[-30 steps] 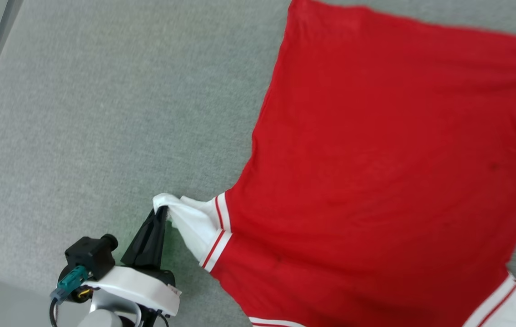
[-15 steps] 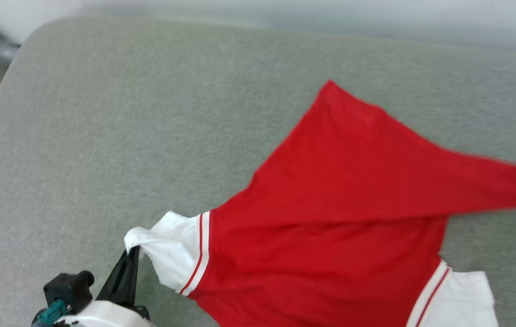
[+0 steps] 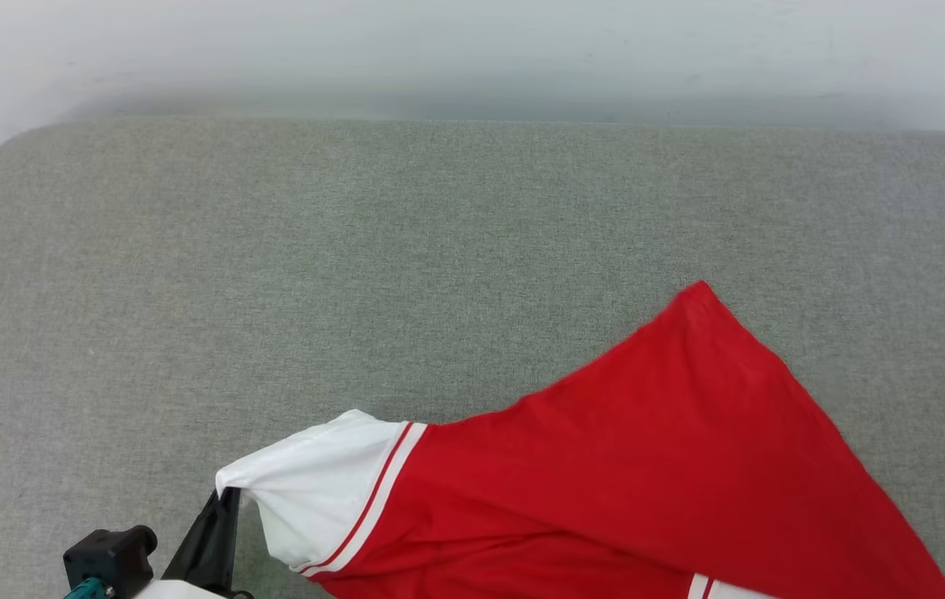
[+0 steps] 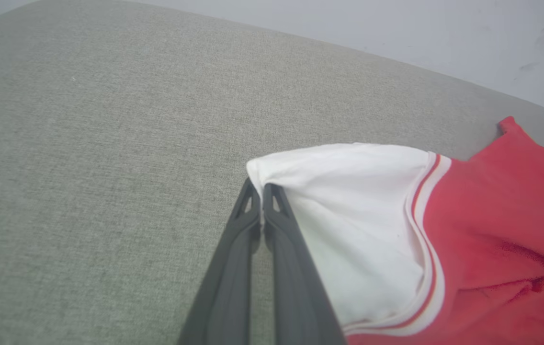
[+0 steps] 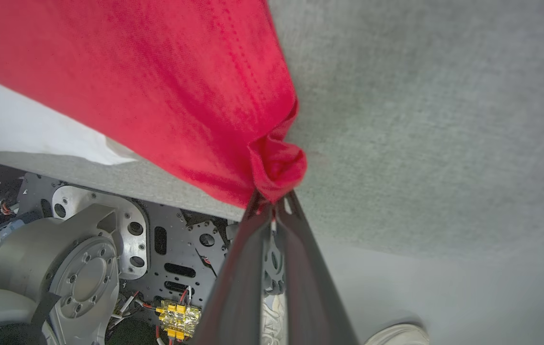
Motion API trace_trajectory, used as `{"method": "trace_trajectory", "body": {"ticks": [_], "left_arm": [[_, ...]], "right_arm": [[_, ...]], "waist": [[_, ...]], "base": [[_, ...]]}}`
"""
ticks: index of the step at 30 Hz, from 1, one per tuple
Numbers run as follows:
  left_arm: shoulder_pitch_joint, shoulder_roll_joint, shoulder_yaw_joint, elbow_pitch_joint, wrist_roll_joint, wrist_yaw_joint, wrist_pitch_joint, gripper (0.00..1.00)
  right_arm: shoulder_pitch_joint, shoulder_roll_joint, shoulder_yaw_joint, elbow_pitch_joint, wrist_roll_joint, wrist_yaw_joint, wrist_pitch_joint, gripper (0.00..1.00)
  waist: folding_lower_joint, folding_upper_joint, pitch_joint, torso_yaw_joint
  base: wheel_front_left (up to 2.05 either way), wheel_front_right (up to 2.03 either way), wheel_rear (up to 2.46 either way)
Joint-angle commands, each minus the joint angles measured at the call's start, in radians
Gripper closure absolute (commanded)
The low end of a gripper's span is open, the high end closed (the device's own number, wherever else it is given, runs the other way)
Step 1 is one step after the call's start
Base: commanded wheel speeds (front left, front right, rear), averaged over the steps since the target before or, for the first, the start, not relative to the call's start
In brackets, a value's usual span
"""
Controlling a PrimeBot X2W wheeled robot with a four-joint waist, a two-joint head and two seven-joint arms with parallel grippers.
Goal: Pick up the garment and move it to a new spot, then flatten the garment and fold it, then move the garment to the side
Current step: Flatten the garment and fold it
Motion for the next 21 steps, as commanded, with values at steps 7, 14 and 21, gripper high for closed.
{"method": "trace_trajectory", "body": {"ticks": [7, 14, 21], "left_arm": [[-0.004, 0.012, 0.0, -0.007, 0.001, 0.002, 0.004, 1.0], [-0.005, 0.011, -0.008, -0.007, 0.002, 0.006, 0.008, 1.0], [-0.013, 0.01, -0.023, -0.023, 0.009, 0.008, 0.013, 1.0]], "right_arm": [[0.105, 0.071, 0.028, 0.036, -0.023, -0.001, -0.051, 1.0], [0.033, 0.112, 0.012, 0.035, -0.035, -0.001, -0.157, 0.0], [-0.06, 0.103, -0.099, -0.066, 0.01, -0.001, -0.228, 0.0]], "waist": [[0.0001, 0.0, 0.003, 0.002], [0.0001, 0.0, -0.009, 0.002], [0.0001, 0.0, -0.011, 0.018]], "base": [[0.0, 0.0, 0.0], [0.0, 0.0, 0.0], [0.0, 0.0, 0.0]]}}
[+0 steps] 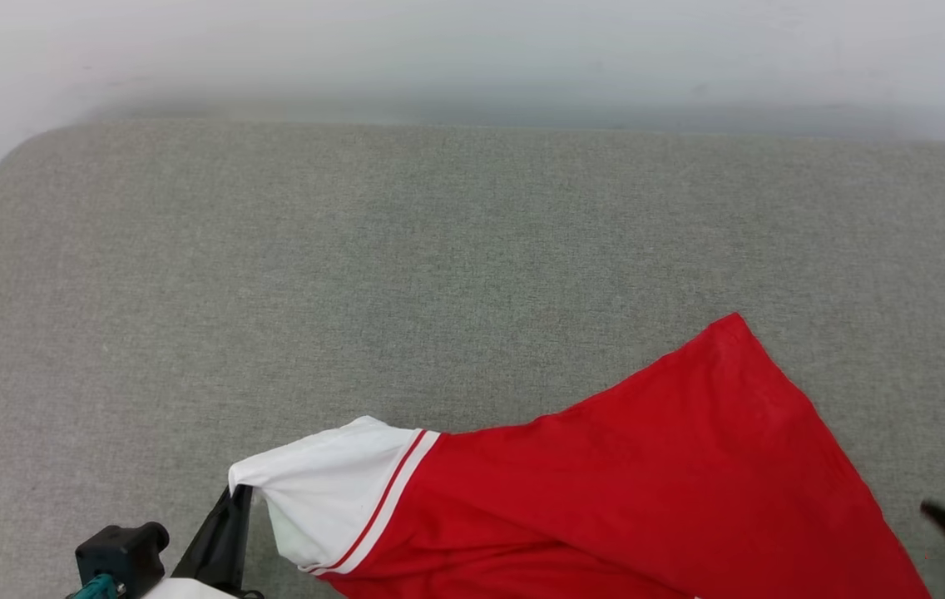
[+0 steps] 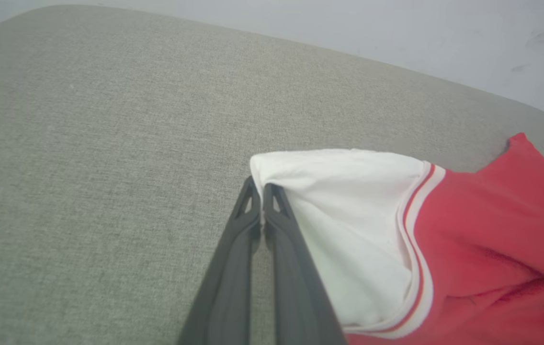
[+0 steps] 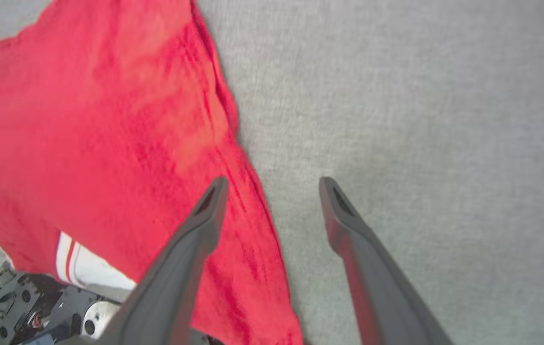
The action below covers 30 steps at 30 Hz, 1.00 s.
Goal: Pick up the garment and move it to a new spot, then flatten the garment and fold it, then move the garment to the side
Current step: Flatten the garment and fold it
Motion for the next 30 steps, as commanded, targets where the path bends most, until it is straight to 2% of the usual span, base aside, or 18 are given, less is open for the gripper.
{"method": "trace_trajectory", "body": {"ticks": [1, 7, 13, 24, 30], "left_arm": [[-0.015, 0.003, -0.003, -0.007, 0.006, 0.002, 0.003, 1.0], [-0.041, 0.0, -0.015, -0.029, 0.017, 0.003, 0.005, 1.0], [-0.082, -0.013, -0.03, -0.041, 0.03, -0.004, 0.004, 1.0], [-0.154, -0.049, -0.064, -0.035, 0.05, -0.018, -0.01, 1.0], [-0.204, -0.078, -0.083, -0.016, 0.059, -0.038, -0.023, 1.0]], "right_arm": [[-0.04, -0.012, -0.021, -0.031, 0.005, -0.001, -0.011, 0.0], [-0.195, -0.048, -0.053, -0.147, -0.011, -0.001, 0.026, 0.0], [-0.411, -0.061, 0.07, -0.177, -0.062, -0.001, 0.149, 0.0], [-0.723, -0.082, 0.38, 0.02, -0.122, -0.001, 0.413, 0.0], [-0.806, -0.092, 0.518, 0.156, -0.144, -0.001, 0.434, 0.0]], "waist": [[0.0001, 0.0, 0.006, 0.008], [0.0001, 0.0, 0.038, 0.036], [0.0001, 0.0, 0.086, 0.069], [0.0001, 0.0, 0.174, 0.134], [0.0001, 0.0, 0.24, 0.176]], "base": [[0.0, 0.0, 0.0], [0.0, 0.0, 0.0], [0.0, 0.0, 0.0], [0.0, 0.0, 0.0], [0.0, 0.0, 0.0]]}}
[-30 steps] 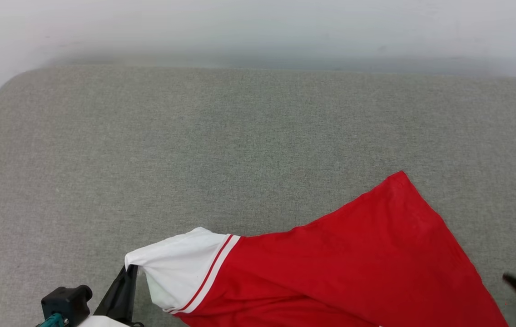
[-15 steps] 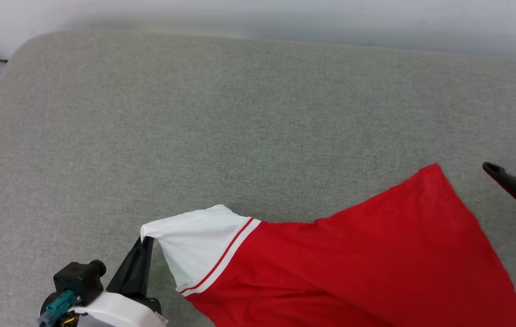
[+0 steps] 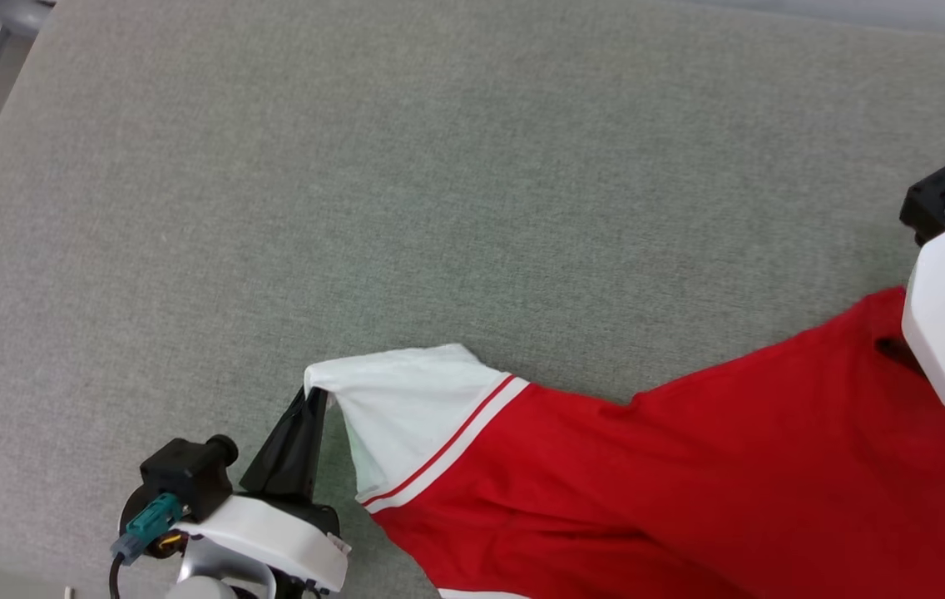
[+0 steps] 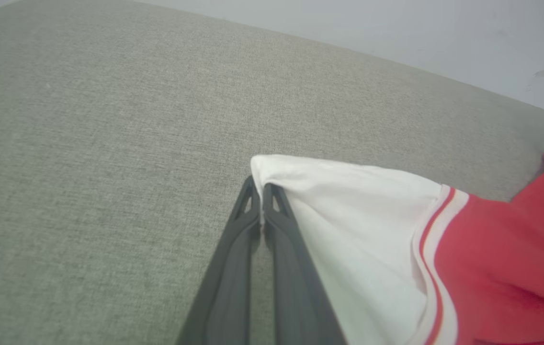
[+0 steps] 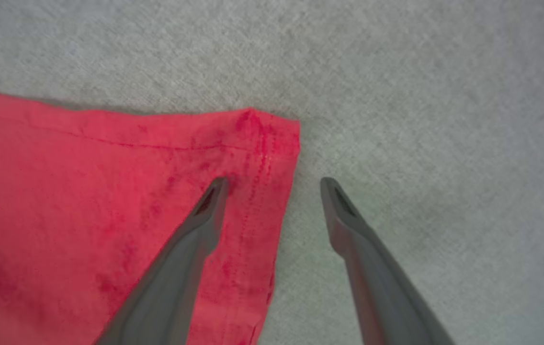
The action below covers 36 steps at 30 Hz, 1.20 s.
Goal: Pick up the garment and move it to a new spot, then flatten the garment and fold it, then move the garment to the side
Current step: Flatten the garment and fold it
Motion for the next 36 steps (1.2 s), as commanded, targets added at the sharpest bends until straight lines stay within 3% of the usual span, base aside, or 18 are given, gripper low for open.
{"method": "trace_trajectory", "body": {"ticks": [1, 7, 13, 14, 15, 22, 28, 36], "left_arm": [[-0.021, -0.009, 0.0, 0.006, 0.005, -0.008, -0.007, 1.0], [-0.041, -0.018, -0.006, 0.026, 0.012, -0.016, -0.013, 1.0], [-0.045, -0.024, -0.004, 0.042, 0.011, -0.021, -0.019, 1.0], [-0.045, -0.024, -0.004, 0.044, 0.011, -0.021, -0.02, 1.0], [-0.046, -0.023, -0.003, 0.046, 0.011, -0.021, -0.021, 1.0], [-0.038, -0.013, -0.001, 0.059, 0.007, -0.021, -0.02, 1.0], [-0.018, 0.007, 0.002, 0.059, 0.008, -0.013, -0.012, 1.0], [0.005, 0.058, 0.022, 0.008, 0.013, 0.007, 0.005, 1.0]], "right_arm": [[-0.013, 0.0, 0.024, 0.03, 0.004, -0.001, -0.014, 0.0], [0.02, 0.018, 0.099, 0.11, 0.021, -0.001, -0.06, 0.0], [0.045, -0.005, 0.207, 0.159, 0.06, 0.001, -0.056, 0.0], [0.039, -0.012, 0.217, 0.158, 0.062, 0.001, -0.064, 0.6], [0.03, -0.018, 0.225, 0.161, 0.065, 0.001, -0.074, 1.0], [-0.038, -0.014, 0.243, 0.186, 0.093, -0.001, -0.184, 1.0], [-0.067, 0.02, 0.225, 0.184, 0.125, -0.001, -0.368, 1.0], [-0.027, 0.009, 0.202, 0.136, 0.167, -0.001, -0.564, 1.0]], "waist": [[-0.0001, 0.0, 0.026, 0.021], [-0.0001, 0.0, 0.048, 0.031], [-0.0001, 0.0, 0.052, 0.027], [-0.0001, 0.0, 0.051, 0.025], [-0.0001, 0.0, 0.049, 0.023], [-0.0001, 0.0, 0.013, -0.001], [-0.0001, 0.0, -0.057, -0.027], [-0.0001, 0.0, -0.165, -0.072]], "base": [[0.0, 0.0, 0.0], [0.0, 0.0, 0.0], [0.0, 0.0, 0.0], [0.0, 0.0, 0.0], [0.0, 0.0, 0.0], [0.0, 0.0, 0.0], [0.0, 0.0, 0.0], [0.0, 0.0, 0.0]]}}
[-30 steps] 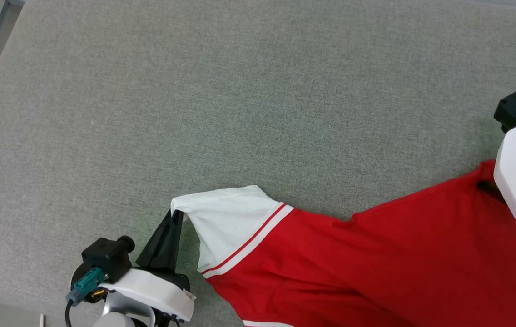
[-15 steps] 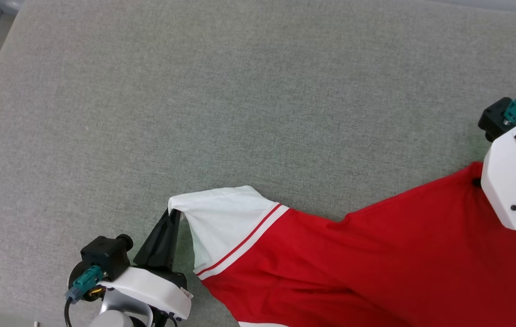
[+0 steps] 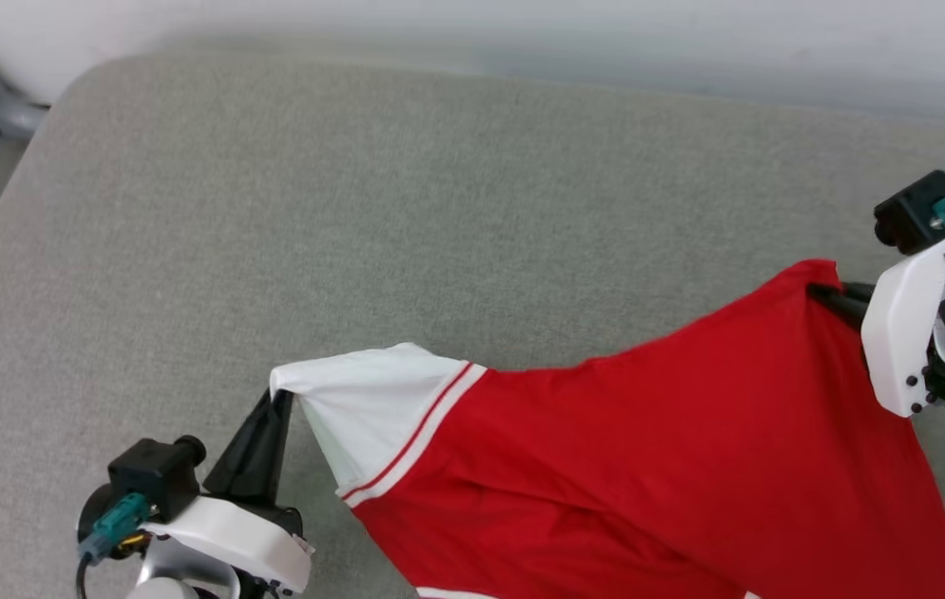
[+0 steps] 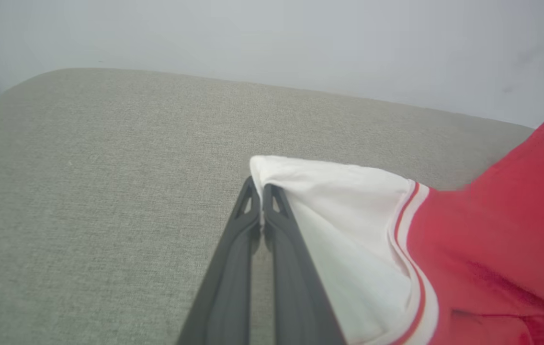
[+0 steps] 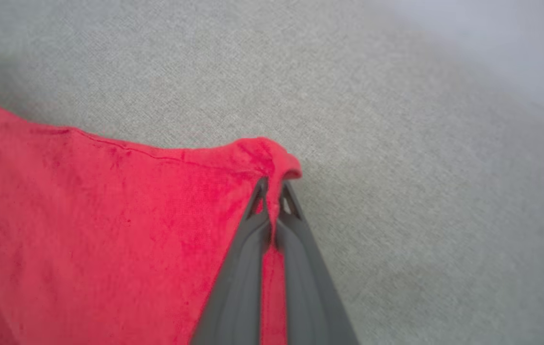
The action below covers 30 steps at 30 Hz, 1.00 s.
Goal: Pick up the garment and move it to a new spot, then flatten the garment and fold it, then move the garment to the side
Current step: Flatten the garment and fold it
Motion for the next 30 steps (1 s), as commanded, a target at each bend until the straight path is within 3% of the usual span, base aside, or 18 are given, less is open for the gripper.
{"method": "trace_trajectory", "body": {"ticks": [1, 15, 23, 30], "left_arm": [[0.002, 0.014, 0.006, -0.015, 0.005, 0.008, 0.002, 1.0], [-0.174, 0.148, 0.066, -0.194, 0.053, 0.008, 0.101, 1.0], [-0.403, 0.188, 0.101, -0.254, 0.054, -0.02, 0.171, 1.0], [-0.641, 0.18, 0.097, -0.24, 0.059, -0.052, 0.231, 1.0]], "right_arm": [[0.023, -0.006, -0.015, -0.012, 0.006, -0.001, -0.028, 1.0], [0.106, 0.026, -0.237, -0.144, -0.024, -0.001, -0.203, 1.0], [0.055, 0.07, -0.372, -0.241, -0.058, -0.001, -0.193, 1.0], [-0.043, 0.105, -0.457, -0.294, -0.087, -0.001, -0.16, 1.0]], "waist": [[0.0, -0.0001, -0.044, -0.027], [0.0, -0.0001, -0.15, -0.092], [0.0, -0.0001, -0.15, -0.12], [0.0, -0.0001, -0.11, -0.128]], "base": [[0.0, 0.0, 0.0], [0.0, 0.0, 0.0], [0.0, 0.0, 0.0], [0.0, 0.0, 0.0]]}}
